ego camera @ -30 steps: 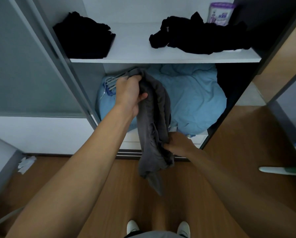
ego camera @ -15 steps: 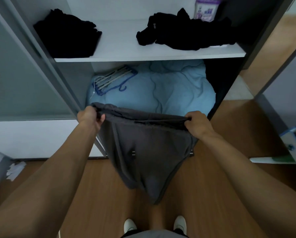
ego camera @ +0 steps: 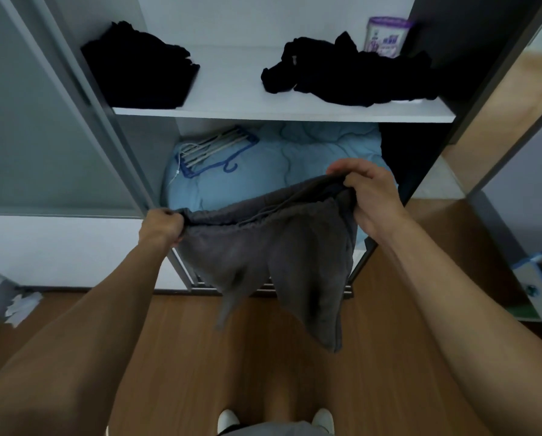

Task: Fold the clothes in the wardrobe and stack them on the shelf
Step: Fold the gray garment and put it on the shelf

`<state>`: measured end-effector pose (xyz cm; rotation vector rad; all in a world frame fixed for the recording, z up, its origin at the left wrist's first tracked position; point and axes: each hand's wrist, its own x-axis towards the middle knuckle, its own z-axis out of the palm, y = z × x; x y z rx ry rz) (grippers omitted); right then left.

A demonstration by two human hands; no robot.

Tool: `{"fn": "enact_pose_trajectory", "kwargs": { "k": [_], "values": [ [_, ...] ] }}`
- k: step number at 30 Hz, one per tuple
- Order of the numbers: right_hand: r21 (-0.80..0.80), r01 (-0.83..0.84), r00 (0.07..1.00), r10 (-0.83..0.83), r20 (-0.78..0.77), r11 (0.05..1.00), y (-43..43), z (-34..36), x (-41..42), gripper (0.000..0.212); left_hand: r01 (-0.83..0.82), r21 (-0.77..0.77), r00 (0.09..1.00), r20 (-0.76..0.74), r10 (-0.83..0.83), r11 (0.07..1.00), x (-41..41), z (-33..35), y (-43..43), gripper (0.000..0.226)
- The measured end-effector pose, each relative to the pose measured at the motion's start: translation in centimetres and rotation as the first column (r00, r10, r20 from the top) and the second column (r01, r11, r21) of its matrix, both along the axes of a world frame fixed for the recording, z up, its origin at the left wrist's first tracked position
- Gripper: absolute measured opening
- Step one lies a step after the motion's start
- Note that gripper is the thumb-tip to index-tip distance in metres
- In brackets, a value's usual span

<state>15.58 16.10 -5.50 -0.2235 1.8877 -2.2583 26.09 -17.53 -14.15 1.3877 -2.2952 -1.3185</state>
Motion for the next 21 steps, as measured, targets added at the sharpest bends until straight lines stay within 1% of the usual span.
{"fn": "enact_pose_trajectory", "kwargs": {
  "k": [1, 3, 5, 6, 8, 12, 13, 15, 16, 17, 18, 19, 20, 21],
  "values": [
    [-0.042, -0.006, 1.000, 0.005, -0.013, 0.999, -0.4, 0.7, 0.1, 0.047, 0.088, -0.080, 0.992, 0.099, -0.080, 0.993, 0.2, -0.4, -0.1, 0.019],
    [-0.112, -0.028, 0.999, 0.024, -0.039, 0.993, -1.1, 2.0, 0.4, 0.047, 0.259, -0.159, 0.937, 0.281, -0.208, 0.953, 0.4, -1.0, -0.1, 0.027],
    [-0.160, -0.060, 0.997, 0.050, -0.066, 0.985, -1.9, 3.1, 0.9, 0.047, 0.394, -0.154, 0.867, 0.391, -0.310, 0.906, 0.7, -1.3, 0.3, 0.028],
    [-0.177, -0.070, 0.995, 0.057, -0.078, 0.982, -2.3, 3.5, 1.2, 0.046, 0.452, -0.126, 0.836, 0.404, -0.370, 0.883, 0.8, -1.3, 0.7, 0.024],
    [-0.214, -0.074, 0.994, 0.055, -0.095, 0.974, -3.1, 4.4, 1.6, 0.044, 0.551, -0.052, 0.782, 0.379, -0.494, 0.833, 0.9, -1.2, 1.9, 0.019],
    [-0.267, -0.104, 0.990, 0.074, -0.119, 0.958, -4.4, 5.5, 2.0, 0.043, 0.703, 0.066, 0.679, 0.234, -0.696, 0.708, 0.5, -0.6, 4.9, 0.034],
    [-0.262, -0.114, 0.989, 0.085, -0.123, 0.958, -4.7, 5.6, 2.1, 0.043, 0.738, 0.118, 0.648, 0.154, -0.746, 0.665, 0.3, -0.3, 5.7, 0.038],
    [-0.241, -0.121, 0.987, 0.091, -0.132, 0.963, -5.1, 5.5, 2.5, 0.043, 0.808, 0.243, 0.569, -0.085, -0.818, 0.537, -0.1, 0.2, 7.5, 0.051],
    [-0.235, -0.118, 0.987, 0.088, -0.133, 0.965, -5.2, 5.4, 2.6, 0.043, 0.839, 0.274, 0.527, -0.192, -0.828, 0.470, -0.4, 0.6, 8.5, 0.062],
    [-0.237, -0.114, 0.988, 0.084, -0.130, 0.965, -5.2, 5.3, 2.7, 0.043, 0.862, 0.280, 0.492, -0.256, -0.832, 0.423, -0.8, 1.0, 9.5, 0.074],
    [-0.241, -0.109, 0.989, 0.081, -0.124, 0.964, -5.2, 5.2, 2.8, 0.043, 0.878, 0.267, 0.464, -0.270, -0.844, 0.397, -1.3, 1.3, 10.4, 0.083],
    [-0.243, -0.103, 0.990, 0.076, -0.116, 0.965, -5.2, 5.1, 2.9, 0.044, 0.886, 0.240, 0.449, -0.233, -0.863, 0.396, -1.7, 1.4, 11.3, 0.083],
    [-0.240, -0.093, 0.992, 0.069, -0.108, 0.966, -5.1, 5.0, 3.0, 0.044, 0.888, 0.206, 0.447, -0.172, -0.878, 0.411, -2.0, 1.4, 12.0, 0.073],
    [-0.236, -0.085, 0.993, 0.062, -0.103, 0.968, -5.0, 5.0, 3.0, 0.043, 0.885, 0.157, 0.458, -0.119, -0.881, 0.439, -2.3, 1.1, 12.5, 0.059]
  ]
}}
